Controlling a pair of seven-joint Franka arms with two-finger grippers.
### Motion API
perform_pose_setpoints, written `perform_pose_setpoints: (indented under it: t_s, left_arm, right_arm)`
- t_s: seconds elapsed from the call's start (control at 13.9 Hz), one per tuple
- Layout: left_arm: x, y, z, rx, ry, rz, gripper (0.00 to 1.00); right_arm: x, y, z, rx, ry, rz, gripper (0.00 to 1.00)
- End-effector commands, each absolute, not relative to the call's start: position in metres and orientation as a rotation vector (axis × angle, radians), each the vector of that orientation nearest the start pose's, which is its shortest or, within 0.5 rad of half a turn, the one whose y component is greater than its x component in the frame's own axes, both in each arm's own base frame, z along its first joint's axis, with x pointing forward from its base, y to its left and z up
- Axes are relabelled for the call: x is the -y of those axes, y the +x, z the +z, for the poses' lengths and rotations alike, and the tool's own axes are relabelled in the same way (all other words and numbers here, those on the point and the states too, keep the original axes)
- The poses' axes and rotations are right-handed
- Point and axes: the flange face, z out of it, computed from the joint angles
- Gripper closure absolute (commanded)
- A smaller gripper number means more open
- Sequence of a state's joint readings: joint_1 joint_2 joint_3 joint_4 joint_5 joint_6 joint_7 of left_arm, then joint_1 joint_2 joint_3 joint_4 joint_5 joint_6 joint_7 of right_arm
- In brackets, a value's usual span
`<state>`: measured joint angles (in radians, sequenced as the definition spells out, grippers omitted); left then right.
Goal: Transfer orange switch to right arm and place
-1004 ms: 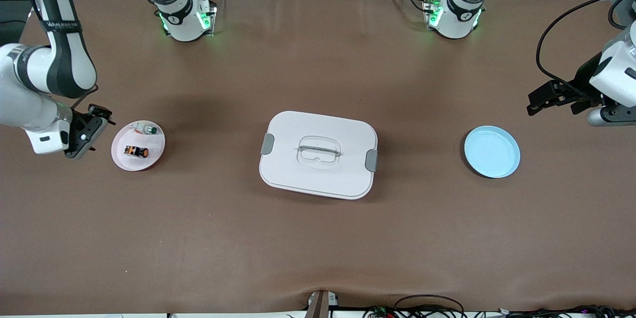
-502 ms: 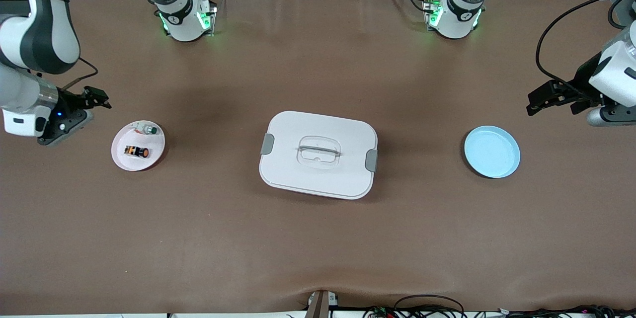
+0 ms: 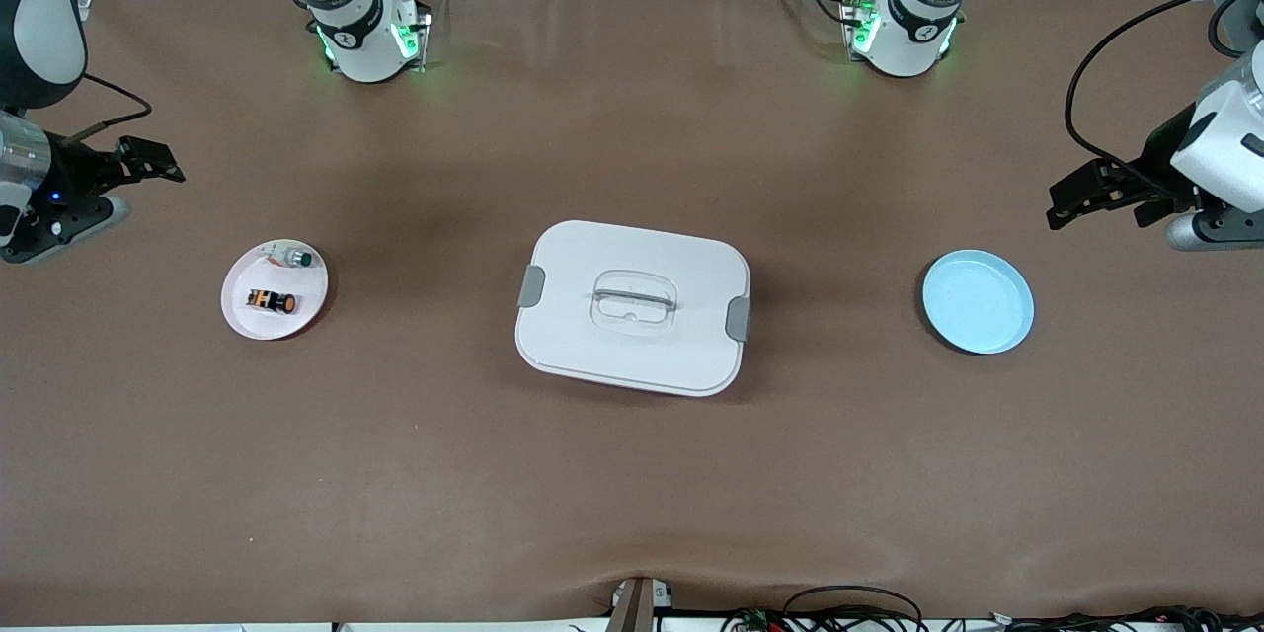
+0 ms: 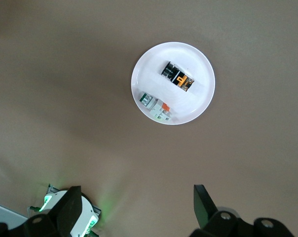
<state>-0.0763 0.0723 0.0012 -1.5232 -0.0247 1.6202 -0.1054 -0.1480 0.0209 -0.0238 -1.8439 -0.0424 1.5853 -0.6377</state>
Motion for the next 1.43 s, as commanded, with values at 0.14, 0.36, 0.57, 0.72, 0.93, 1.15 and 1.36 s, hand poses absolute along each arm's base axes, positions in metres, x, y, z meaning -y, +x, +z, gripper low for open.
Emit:
perform_pose_setpoints:
  t_s: [0.14,0.36,0.57,0.72,0.93,1.15,1.36]
  left_arm:
    - [0.048,0.58,0.615,0.032,-3.161,-0.026,0.0]
    - [0.05,0.581,0.615,0.027,-3.161,-0.024,0.0]
    - [0.05,0.58,0.615,0.022,-3.163,-0.026,0.0]
    - [0.049,0.58,0.615,0.025,-3.163,-0.024,0.0]
    - [0.049,0.58,0.615,0.025,-3.164,-0.024,0.0]
    - [0.049,0.581,0.615,0.025,-3.164,-0.026,0.0]
    - [0.049,0.58,0.615,0.025,-3.164,-0.024,0.0]
  right_arm:
    - [0.086,0.532,0.506,0.624,-2.99,0.381,0.0]
    - [0.056,0.538,0.522,0.518,-3.039,0.379,0.0]
    - [0.037,0.551,0.55,0.437,-3.095,0.335,0.0]
    - [0.045,0.559,0.556,0.416,-3.093,0.338,0.0]
    - [0.045,0.564,0.572,0.366,-3.104,0.283,0.0]
    - [0.047,0.564,0.587,0.136,-3.136,0.262,0.0]
    - [0.054,0.559,0.624,0.04,-3.152,0.222,0.0]
